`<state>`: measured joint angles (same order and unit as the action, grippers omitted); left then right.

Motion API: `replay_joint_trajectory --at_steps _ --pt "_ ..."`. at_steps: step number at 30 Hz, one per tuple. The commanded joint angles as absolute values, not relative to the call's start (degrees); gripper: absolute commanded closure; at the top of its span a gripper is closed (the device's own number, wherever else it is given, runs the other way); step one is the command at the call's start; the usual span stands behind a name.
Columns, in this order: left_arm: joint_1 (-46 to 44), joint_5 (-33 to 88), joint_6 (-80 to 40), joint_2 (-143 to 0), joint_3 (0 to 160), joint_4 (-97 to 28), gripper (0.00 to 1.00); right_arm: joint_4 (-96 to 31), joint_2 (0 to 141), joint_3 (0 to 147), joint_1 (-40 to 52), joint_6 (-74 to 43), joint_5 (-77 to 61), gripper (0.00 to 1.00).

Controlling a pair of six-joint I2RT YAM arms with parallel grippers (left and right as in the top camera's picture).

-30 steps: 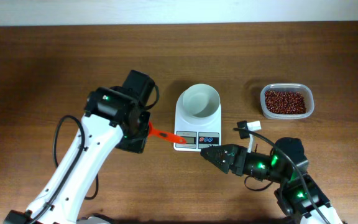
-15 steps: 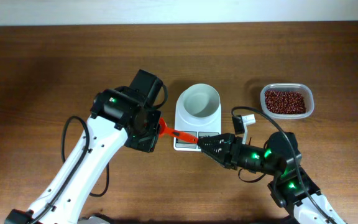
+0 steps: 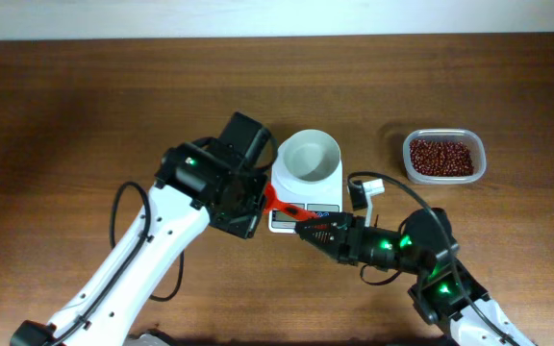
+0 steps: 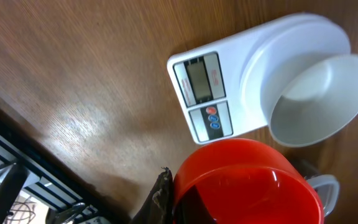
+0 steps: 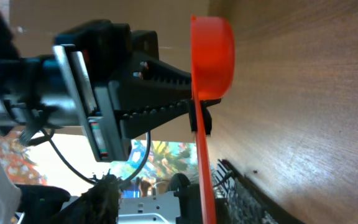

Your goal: Scoop and weigh 50g on scale

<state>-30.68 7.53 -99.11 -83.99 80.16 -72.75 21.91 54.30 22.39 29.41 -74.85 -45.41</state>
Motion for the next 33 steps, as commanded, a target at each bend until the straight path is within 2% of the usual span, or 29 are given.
replay_joint_trajectory --at_steps 1,6,15,21,28,33 --pt "-32.21 6.66 -99.81 -83.40 80.29 -72.69 1.00 22.37 54.87 23.31 30.52 -74.41 -42.78 0.44" --pt "-33.01 6.70 -99.81 -83.40 80.29 -72.88 1.00 22.37 54.87 23.31 30.52 -74.39 -41.67 0.46" --pt "-35.48 6.85 -99.81 -83.42 80.29 -72.99 1.00 22.35 54.87 23.31 30.52 -73.69 -37.36 0.62" --pt "-35.48 6.85 -99.83 -83.42 80.29 -74.48 1.00 22.37 54.87 23.31 30.52 -73.32 -35.03 0.64" --pt "-35.48 6.63 -99.83 -83.42 80.29 -74.61 1.00 22.33 54.87 23.31 30.55 -73.32 -35.38 0.71" --pt "-35.48 6.63 -99.83 -83.42 80.29 -74.61 1.00 22.35 54.85 23.31 30.55 -73.34 -36.49 0.72"
